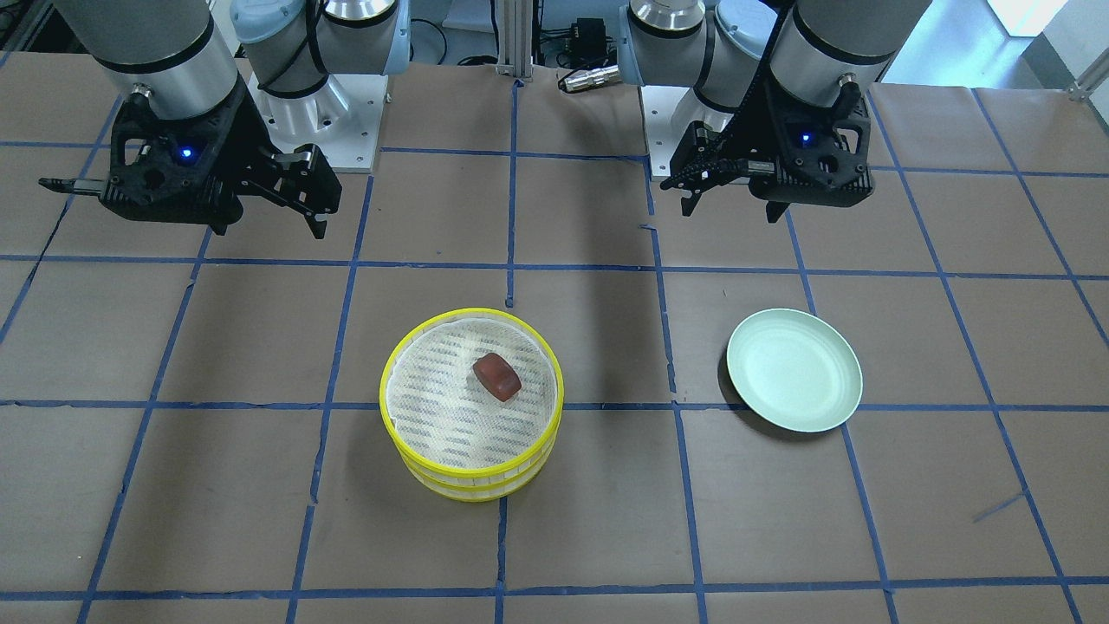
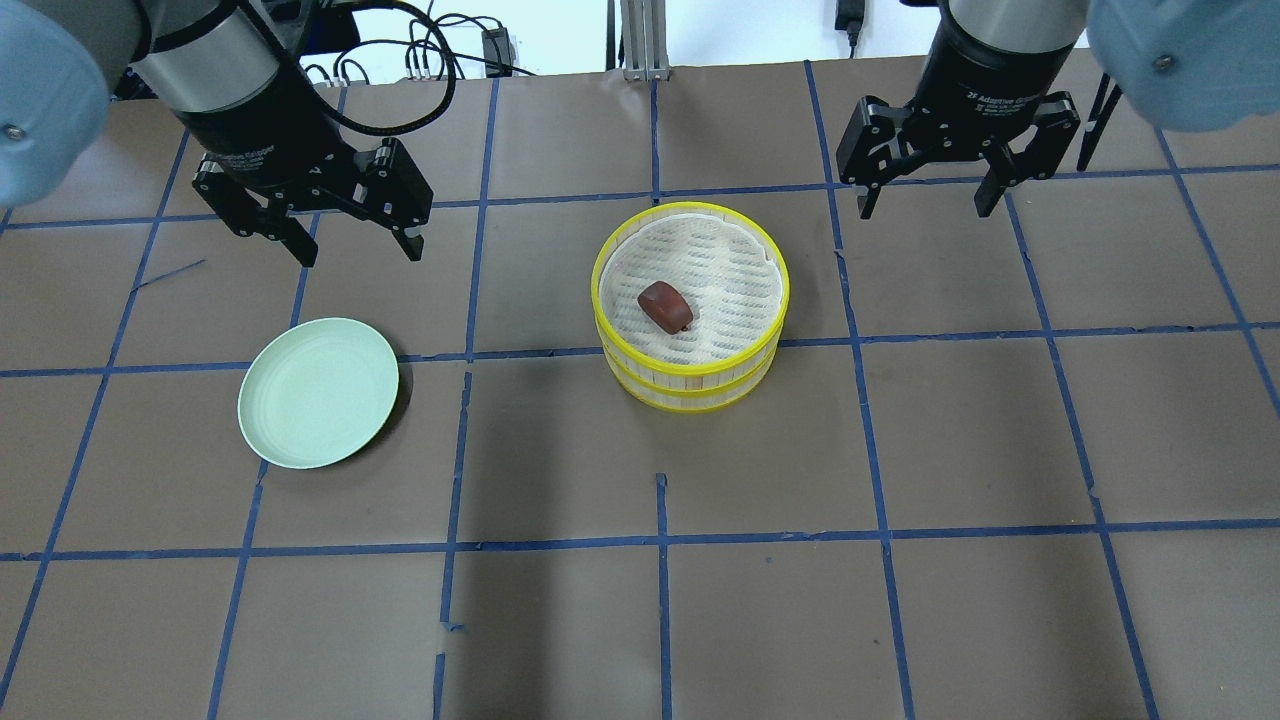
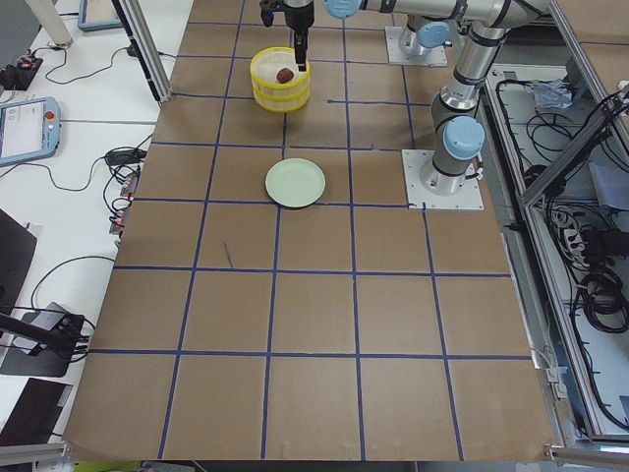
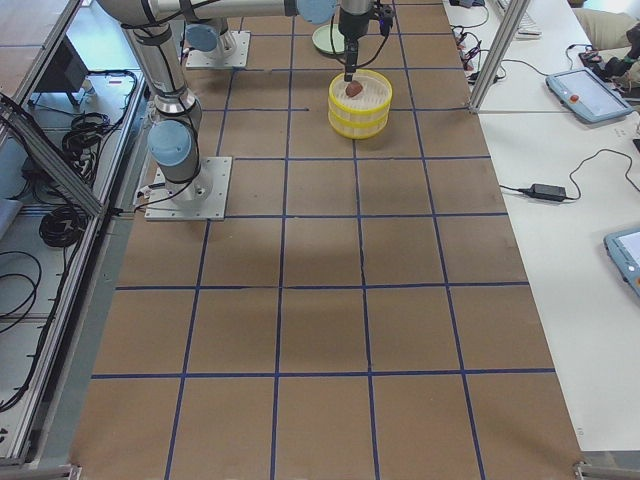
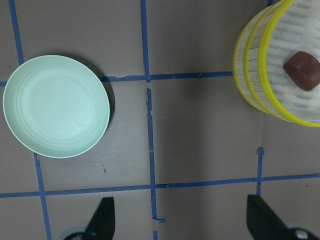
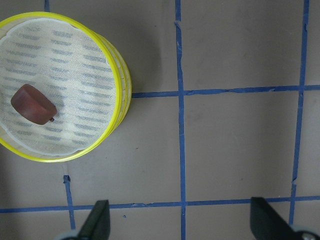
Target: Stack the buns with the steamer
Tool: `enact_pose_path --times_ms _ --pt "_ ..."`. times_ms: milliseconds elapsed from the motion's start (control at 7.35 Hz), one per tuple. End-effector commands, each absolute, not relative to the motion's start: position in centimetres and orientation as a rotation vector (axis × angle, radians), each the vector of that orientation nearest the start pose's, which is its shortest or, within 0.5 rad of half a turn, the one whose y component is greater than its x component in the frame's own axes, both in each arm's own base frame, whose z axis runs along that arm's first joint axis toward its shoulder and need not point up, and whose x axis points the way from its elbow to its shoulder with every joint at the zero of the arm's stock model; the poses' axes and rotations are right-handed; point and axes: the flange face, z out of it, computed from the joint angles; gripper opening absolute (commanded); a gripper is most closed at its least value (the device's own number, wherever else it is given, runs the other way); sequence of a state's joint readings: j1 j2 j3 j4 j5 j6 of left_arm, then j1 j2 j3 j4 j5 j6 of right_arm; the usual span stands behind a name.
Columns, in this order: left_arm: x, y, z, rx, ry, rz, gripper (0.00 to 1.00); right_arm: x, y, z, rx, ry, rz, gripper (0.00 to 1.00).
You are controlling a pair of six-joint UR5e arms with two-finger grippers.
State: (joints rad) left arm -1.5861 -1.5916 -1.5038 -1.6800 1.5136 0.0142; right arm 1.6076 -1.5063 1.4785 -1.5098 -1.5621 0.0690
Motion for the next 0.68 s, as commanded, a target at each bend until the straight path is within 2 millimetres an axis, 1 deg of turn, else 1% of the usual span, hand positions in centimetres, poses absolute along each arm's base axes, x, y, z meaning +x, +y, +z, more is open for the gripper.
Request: enact_pose_path --times_ms 0,272,544 --pt "-14.7 -49.19 49.95 0.039 3.193 0.098 0.95 15.31 -51.01 49.36 0.051 3.133 0.058 1.0" --pt "-14.79 -49.17 49.89 0.024 3.195 0.099 1.0 15.3 -51.03 49.44 0.051 3.135 0.056 1.0" --pt "-14.82 -49.19 50.05 0.025 3.19 0.092 1.0 15.29 -50.91 49.52 0.051 3.135 0.053 1.0"
